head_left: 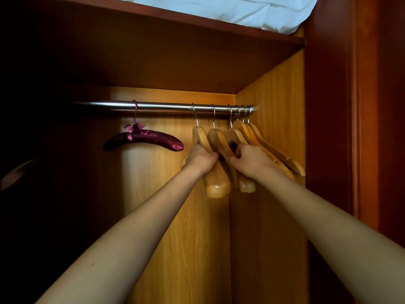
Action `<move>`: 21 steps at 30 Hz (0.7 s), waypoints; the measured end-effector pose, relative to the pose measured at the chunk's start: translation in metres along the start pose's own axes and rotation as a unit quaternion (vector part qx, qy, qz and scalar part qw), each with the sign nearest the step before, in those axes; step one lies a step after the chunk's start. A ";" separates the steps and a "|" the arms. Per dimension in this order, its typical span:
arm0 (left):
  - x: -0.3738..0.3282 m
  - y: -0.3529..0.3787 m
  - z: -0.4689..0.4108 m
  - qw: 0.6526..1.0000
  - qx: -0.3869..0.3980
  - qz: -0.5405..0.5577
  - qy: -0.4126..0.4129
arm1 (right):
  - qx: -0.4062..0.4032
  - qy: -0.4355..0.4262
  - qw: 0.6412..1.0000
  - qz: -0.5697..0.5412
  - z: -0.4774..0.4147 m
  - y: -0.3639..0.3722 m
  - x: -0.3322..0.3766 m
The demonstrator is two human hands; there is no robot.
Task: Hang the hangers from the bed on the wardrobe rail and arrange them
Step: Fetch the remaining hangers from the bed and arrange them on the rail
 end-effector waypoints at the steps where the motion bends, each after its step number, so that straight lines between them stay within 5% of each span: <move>1: 0.000 0.001 0.001 1.000 0.000 -0.003 0.004 | -0.008 -0.008 1.000 0.007 0.003 -0.003 -0.001; 10: 0.003 0.010 0.029 0.971 -0.093 -0.215 0.043 | -0.080 -0.071 0.994 0.028 0.036 -0.019 -0.006; 21: 0.006 0.022 0.063 0.968 -0.058 -0.205 0.131 | -0.029 -0.033 0.993 0.108 0.084 -0.042 -0.014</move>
Point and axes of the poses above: each hand's wrist, its own z-axis away from the middle knuckle, its own y-axis out of the palm, x = y × z, the point moved 3 cm from there along -z, towards the middle knuckle, and after that the axes turned 3 degrees about -y, right-handed, at the moved point
